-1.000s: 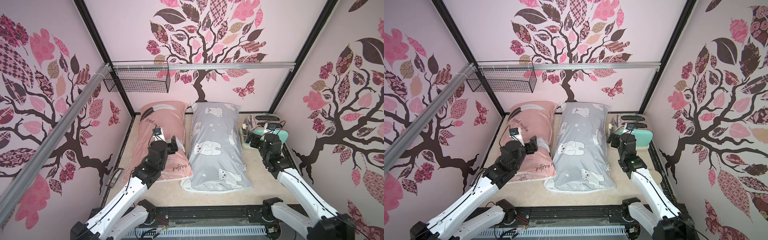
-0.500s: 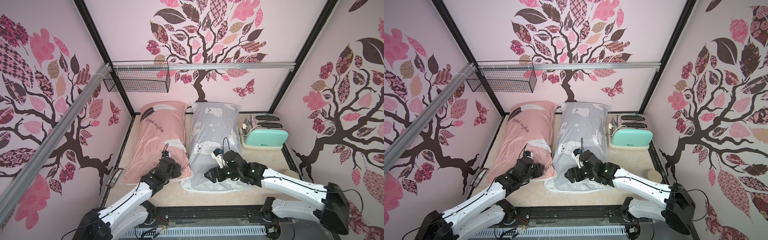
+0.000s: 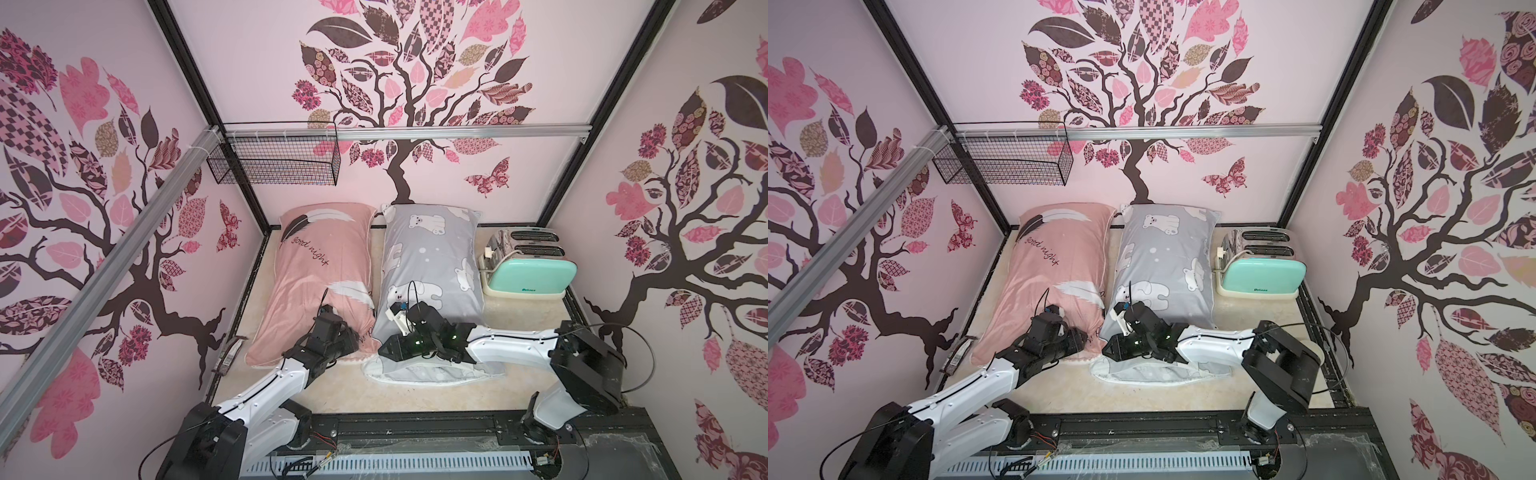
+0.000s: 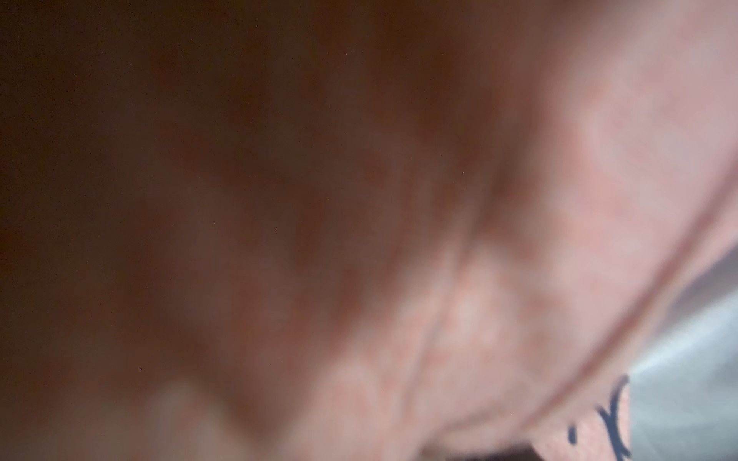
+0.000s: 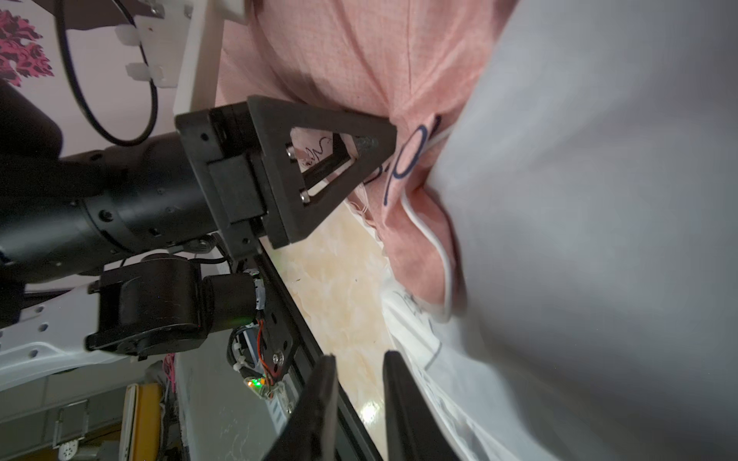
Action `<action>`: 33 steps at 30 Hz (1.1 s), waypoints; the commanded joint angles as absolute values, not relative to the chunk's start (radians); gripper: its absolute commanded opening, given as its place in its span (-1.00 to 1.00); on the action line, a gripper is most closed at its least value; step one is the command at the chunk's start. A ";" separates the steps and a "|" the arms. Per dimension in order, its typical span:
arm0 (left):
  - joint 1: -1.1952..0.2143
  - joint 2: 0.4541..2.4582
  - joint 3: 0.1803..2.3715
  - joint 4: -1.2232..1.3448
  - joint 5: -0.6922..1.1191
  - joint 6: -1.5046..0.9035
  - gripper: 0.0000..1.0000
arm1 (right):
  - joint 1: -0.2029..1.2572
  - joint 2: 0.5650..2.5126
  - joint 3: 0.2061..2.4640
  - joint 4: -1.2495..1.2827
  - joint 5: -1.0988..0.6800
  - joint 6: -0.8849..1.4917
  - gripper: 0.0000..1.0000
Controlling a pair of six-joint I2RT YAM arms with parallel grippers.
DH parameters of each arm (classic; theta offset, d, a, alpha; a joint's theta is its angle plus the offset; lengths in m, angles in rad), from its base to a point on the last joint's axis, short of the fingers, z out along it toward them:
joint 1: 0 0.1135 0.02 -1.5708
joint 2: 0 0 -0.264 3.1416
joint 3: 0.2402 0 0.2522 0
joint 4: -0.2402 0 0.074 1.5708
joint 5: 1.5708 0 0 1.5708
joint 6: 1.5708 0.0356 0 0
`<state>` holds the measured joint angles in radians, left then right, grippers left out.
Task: Zip up pillowcases
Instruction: Pick up the pillowcase from the center of the board.
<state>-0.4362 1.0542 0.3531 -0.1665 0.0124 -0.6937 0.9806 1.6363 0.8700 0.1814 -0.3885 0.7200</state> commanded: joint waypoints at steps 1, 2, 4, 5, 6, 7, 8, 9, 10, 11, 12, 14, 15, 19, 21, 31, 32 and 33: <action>-0.427 1.066 0.344 -0.185 0.013 -0.698 0.05 | 0.980 1.679 0.909 0.205 -0.371 0.693 -0.68; -0.426 1.061 0.343 -0.187 0.012 -0.697 0.05 | 0.976 1.683 0.903 0.208 -0.362 0.697 -0.68; -0.425 1.053 0.341 -0.187 0.012 -0.697 0.04 | 0.968 1.688 0.883 0.222 -0.352 0.706 -0.67; -0.425 1.052 0.342 -0.184 0.011 -0.698 0.04 | 0.965 1.695 0.881 0.223 -0.354 0.707 -0.64; -0.425 1.052 0.341 -0.183 0.014 -0.697 0.04 | 0.963 1.706 0.882 0.221 -0.354 0.709 -0.61; -0.425 1.054 0.341 -0.183 0.015 -0.696 0.03 | 0.961 1.714 0.883 0.217 -0.350 0.711 -0.55; -0.425 1.055 0.341 -0.184 0.015 -0.695 0.03 | 0.959 1.720 0.883 0.211 -0.343 0.712 -0.45; -0.425 1.054 0.341 -0.184 0.017 -0.696 0.02 | 0.956 1.723 0.878 0.211 -0.336 0.712 -0.39; -0.424 1.053 0.340 -0.183 0.019 -0.697 0.02 | 0.952 1.723 0.872 0.210 -0.329 0.712 -0.34; -0.425 1.051 0.340 -0.184 0.021 -0.695 0.02 | 0.947 1.719 0.862 0.210 -0.324 0.714 -0.28; -0.424 1.049 0.338 -0.184 0.021 -0.695 0.02 | 0.940 1.715 0.849 0.213 -0.319 0.715 -0.25; -0.422 1.048 0.339 -0.182 0.023 -0.695 0.01 | 0.926 1.709 0.828 0.223 -0.317 0.722 -0.19; -0.424 1.049 0.339 -0.178 0.022 -0.695 0.01 | 0.922 1.709 0.822 0.231 -0.319 0.723 -0.18; -0.423 1.067 0.339 -0.170 0.023 -0.693 0.00 | 0.921 1.717 0.818 0.228 -0.303 0.727 -0.18; -0.423 1.072 0.337 -0.166 0.023 -0.693 -0.02 | 0.917 1.715 0.812 0.207 -0.275 0.723 -0.18; -0.420 1.104 0.346 -0.146 0.036 -0.693 -0.07 | 0.890 1.706 0.793 0.245 -0.302 0.720 -0.03; -0.420 1.102 0.347 -0.146 0.036 -0.694 -0.08 | 0.890 1.715 0.785 0.283 -0.325 0.732 -0.03; -0.420 1.104 0.350 -0.146 0.035 -0.692 -0.08 | 0.890 1.720 0.781 0.308 -0.346 0.743 -0.03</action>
